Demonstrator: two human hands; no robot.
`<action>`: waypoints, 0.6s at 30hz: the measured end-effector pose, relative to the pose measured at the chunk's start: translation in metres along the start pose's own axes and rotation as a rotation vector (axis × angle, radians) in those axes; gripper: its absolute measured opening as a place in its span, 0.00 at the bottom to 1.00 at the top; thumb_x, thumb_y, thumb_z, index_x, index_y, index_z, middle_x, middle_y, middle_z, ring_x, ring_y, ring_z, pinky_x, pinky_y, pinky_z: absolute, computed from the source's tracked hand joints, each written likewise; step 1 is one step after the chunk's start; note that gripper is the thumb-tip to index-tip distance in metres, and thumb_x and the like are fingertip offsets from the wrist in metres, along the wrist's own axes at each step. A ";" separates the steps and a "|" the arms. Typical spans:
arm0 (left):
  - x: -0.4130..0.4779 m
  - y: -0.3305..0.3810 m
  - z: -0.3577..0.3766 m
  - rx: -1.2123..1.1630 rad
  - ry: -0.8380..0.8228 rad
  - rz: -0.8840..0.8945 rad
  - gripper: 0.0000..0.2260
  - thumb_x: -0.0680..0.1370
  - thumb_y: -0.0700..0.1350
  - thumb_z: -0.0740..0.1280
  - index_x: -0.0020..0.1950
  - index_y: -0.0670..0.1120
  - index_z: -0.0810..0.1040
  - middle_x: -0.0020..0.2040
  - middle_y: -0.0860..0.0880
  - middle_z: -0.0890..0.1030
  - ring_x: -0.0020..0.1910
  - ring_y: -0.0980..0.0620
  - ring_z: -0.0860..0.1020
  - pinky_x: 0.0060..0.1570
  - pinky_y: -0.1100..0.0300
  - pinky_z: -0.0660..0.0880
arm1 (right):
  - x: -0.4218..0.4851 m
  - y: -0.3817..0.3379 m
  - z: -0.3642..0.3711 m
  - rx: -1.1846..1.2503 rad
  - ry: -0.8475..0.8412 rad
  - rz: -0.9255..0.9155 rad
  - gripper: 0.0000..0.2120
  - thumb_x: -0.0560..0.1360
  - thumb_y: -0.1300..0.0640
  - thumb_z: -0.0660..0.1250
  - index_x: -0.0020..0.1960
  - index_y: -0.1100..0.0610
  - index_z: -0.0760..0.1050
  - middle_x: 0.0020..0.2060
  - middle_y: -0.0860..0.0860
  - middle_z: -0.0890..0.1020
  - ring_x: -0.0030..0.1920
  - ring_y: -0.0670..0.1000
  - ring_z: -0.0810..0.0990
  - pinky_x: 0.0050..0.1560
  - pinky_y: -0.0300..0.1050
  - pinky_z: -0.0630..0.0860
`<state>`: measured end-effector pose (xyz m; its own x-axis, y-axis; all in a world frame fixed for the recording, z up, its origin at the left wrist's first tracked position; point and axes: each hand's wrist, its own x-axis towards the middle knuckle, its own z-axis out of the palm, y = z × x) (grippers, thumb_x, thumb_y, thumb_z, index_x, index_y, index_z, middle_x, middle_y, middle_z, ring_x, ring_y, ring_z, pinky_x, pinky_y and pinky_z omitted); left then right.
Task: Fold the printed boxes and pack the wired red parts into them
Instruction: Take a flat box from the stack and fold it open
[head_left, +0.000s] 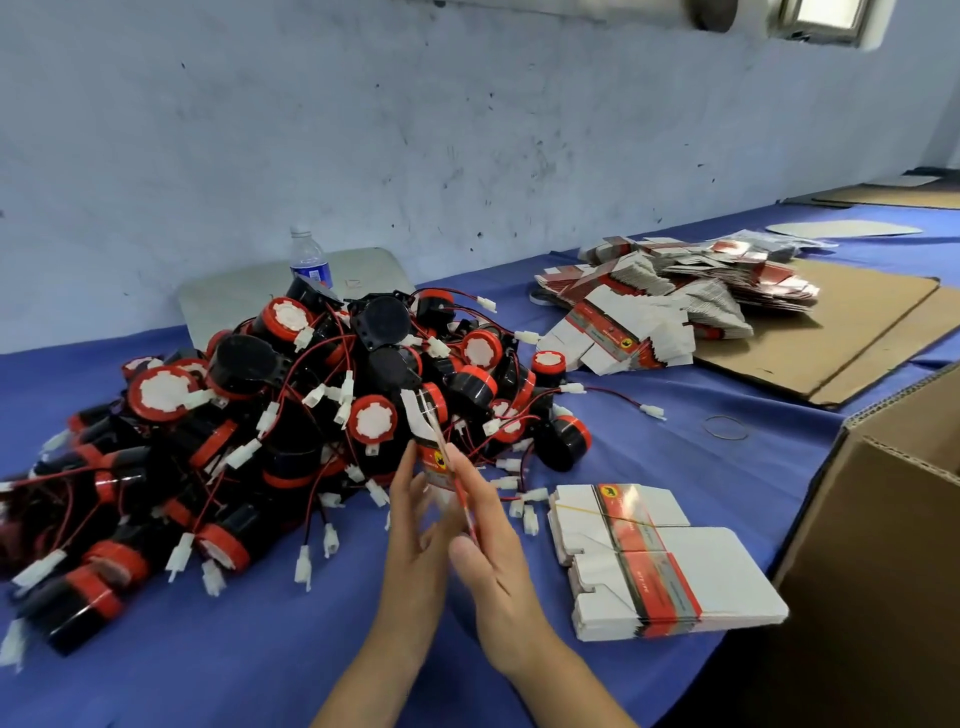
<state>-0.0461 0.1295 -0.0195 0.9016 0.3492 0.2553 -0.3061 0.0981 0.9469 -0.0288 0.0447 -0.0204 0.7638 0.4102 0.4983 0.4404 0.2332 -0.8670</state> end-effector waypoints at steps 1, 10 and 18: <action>0.001 0.002 -0.001 -0.025 -0.016 -0.007 0.29 0.75 0.48 0.66 0.75 0.50 0.61 0.68 0.48 0.73 0.64 0.57 0.74 0.57 0.64 0.74 | 0.001 -0.001 0.000 -0.033 0.007 -0.025 0.29 0.78 0.38 0.57 0.75 0.47 0.59 0.73 0.47 0.66 0.74 0.52 0.63 0.71 0.56 0.63; -0.004 0.012 -0.006 -0.225 0.021 -0.058 0.41 0.65 0.70 0.71 0.70 0.46 0.71 0.64 0.47 0.79 0.62 0.50 0.78 0.54 0.59 0.77 | 0.003 -0.002 0.001 -0.131 0.180 -0.142 0.30 0.76 0.36 0.60 0.75 0.43 0.58 0.74 0.52 0.61 0.75 0.52 0.60 0.71 0.50 0.64; 0.000 0.013 -0.015 -0.049 -0.053 0.051 0.42 0.63 0.73 0.70 0.66 0.45 0.73 0.59 0.48 0.82 0.58 0.48 0.81 0.50 0.61 0.78 | 0.003 -0.005 0.001 -0.279 0.274 -0.293 0.34 0.74 0.35 0.63 0.75 0.42 0.56 0.77 0.49 0.56 0.77 0.51 0.54 0.73 0.43 0.58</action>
<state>-0.0540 0.1448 -0.0105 0.8989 0.3057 0.3139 -0.3653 0.1274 0.9221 -0.0290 0.0456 -0.0148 0.6686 0.1070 0.7359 0.7363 0.0432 -0.6752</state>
